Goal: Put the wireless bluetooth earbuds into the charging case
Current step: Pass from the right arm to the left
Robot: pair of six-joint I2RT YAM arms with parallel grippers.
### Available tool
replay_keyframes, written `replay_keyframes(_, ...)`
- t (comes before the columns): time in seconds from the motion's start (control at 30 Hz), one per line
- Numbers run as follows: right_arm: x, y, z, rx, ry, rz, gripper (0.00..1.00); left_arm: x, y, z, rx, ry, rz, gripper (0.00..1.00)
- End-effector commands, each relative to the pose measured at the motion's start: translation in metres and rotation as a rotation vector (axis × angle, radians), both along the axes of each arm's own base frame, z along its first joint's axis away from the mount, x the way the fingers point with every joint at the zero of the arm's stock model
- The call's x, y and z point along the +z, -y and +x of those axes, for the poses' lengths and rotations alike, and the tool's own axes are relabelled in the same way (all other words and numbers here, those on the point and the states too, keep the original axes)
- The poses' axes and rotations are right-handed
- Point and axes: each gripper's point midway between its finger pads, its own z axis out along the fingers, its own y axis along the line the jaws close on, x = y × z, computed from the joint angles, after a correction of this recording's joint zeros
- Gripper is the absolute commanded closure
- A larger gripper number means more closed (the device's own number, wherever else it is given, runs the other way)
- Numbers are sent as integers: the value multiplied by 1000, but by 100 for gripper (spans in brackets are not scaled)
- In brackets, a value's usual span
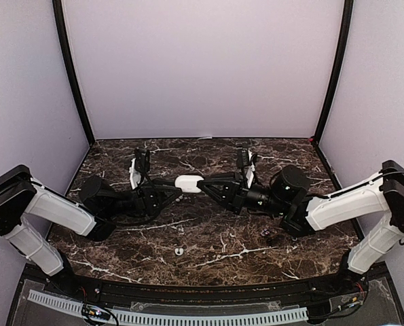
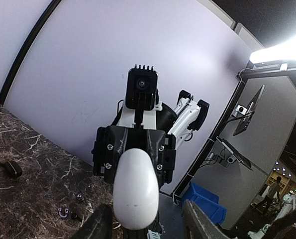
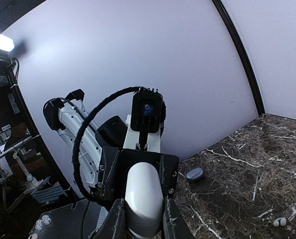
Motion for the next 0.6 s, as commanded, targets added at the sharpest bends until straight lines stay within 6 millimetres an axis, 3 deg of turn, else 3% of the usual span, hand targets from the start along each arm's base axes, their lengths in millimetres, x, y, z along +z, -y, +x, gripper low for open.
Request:
replay_keyframes(0.0, 23, -3, -10, 41, 46, 68, 91, 8, 0, 0, 8, 55, -3, 54)
replay_keyframes(0.33, 20, -6, -10, 47, 42, 61, 91, 7, 0, 1, 18, 56, 5, 65)
replay_keyframes(0.47, 17, -6, -11, 48, 38, 55, 91, 9, -1, 0, 19, 59, 1, 52)
replay_keyframes(0.57, 16, -8, -11, 50, 37, 53, 91, 10, -1, 0, 22, 62, -2, 51)
